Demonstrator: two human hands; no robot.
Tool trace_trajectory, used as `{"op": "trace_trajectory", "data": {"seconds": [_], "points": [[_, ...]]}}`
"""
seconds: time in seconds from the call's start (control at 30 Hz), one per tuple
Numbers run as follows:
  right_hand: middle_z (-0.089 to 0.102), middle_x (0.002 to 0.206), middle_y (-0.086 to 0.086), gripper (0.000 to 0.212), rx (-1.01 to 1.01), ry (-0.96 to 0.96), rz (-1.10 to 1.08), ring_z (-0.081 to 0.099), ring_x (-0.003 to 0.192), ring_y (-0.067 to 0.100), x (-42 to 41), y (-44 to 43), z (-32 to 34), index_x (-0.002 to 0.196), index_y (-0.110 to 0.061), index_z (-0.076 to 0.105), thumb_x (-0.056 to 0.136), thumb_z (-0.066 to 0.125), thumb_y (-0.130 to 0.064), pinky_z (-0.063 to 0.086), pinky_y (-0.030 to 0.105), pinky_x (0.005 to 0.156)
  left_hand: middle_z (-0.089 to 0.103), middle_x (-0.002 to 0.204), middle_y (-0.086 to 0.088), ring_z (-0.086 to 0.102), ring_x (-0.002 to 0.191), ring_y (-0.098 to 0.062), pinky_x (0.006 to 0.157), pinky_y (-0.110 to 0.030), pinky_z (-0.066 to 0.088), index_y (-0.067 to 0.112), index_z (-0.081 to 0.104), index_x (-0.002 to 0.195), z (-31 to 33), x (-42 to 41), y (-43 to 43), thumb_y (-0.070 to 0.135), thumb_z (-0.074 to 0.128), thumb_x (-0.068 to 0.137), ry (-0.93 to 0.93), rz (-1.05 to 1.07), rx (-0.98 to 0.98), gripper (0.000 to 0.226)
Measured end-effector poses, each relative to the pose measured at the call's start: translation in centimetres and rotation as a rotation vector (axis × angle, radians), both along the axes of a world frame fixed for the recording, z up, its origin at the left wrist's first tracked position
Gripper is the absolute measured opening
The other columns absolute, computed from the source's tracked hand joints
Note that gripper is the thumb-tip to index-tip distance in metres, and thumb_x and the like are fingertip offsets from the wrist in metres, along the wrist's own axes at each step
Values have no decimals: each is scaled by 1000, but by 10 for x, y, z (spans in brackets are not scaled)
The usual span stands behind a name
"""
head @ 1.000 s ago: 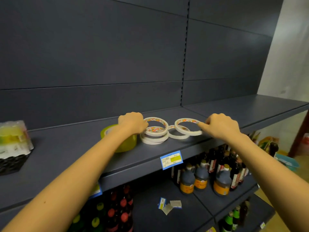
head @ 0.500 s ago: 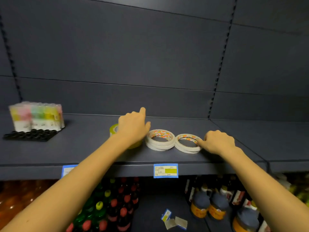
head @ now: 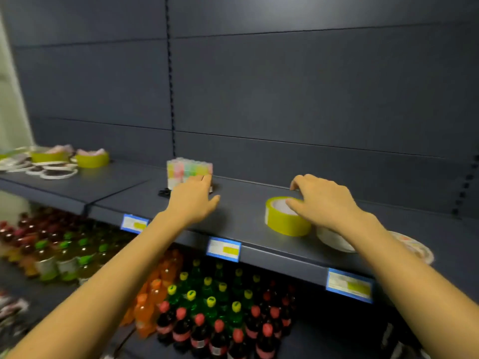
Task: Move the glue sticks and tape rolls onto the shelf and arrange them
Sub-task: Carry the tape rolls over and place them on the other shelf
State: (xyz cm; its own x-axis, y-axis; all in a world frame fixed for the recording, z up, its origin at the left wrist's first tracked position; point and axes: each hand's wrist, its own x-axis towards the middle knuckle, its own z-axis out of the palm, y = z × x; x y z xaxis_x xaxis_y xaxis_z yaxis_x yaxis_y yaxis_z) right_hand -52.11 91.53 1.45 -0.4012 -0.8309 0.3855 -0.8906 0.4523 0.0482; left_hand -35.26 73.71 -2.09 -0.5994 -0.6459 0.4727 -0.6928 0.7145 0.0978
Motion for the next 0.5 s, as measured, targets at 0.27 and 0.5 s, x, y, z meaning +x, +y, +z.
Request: {"op": "trace_trajectory", "data": {"seconds": [0.27, 0.5], "points": [[44, 137, 4, 46, 139, 77, 390, 43, 123, 26, 94, -115, -16, 135, -19, 39, 96, 42, -42, 39, 39, 94, 54, 124, -5, 49, 116, -23, 87, -37, 44, 14, 47, 121, -13, 124, -65, 43, 47, 92, -41, 169, -2, 40], [50, 133, 2, 44, 162, -25, 512, 49, 117, 22, 180, -214, -20, 134, -20, 43, 95, 46, -41, 48, 39, 90, 55, 122, -5, 50, 115, -24, 89, -38, 45, 15, 49, 117, -14, 233, -129, 43, 48, 90, -75, 265, -10, 39]]}}
